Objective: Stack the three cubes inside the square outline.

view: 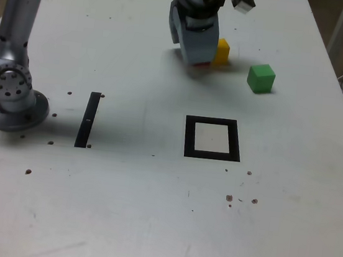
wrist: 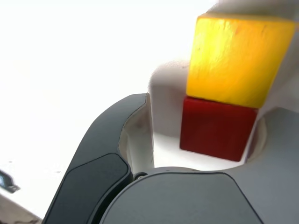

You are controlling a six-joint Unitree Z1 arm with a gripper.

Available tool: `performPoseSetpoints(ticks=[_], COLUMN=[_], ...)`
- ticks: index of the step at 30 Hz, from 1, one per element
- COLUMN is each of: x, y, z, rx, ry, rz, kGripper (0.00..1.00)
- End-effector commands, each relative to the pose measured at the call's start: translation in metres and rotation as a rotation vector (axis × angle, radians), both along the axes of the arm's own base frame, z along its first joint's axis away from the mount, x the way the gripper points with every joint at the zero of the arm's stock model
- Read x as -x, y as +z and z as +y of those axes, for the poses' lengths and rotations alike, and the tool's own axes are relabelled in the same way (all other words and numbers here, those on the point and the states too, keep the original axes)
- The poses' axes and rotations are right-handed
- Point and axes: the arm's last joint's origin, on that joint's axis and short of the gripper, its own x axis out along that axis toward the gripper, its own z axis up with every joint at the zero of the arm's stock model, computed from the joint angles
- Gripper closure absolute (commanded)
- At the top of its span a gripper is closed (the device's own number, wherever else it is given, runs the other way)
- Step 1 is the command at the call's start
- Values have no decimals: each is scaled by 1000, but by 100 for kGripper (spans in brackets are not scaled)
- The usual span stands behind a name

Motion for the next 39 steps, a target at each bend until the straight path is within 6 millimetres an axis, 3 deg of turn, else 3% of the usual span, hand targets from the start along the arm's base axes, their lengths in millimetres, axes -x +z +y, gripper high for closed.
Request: performPoseSetpoints(ticks=[1, 11, 18, 27, 34, 39], x=[0, 0, 2, 5, 5, 5], y=[1, 0, 0, 0, 0, 1], z=[0, 1, 1, -1, -2, -2], rx=[0, -17, -19, -11, 0, 4], ry=[13, 21, 15, -22, -37, -38], rz=[-18, -16, -4, 18, 16, 12], kGripper=[35, 37, 47, 48, 61, 61])
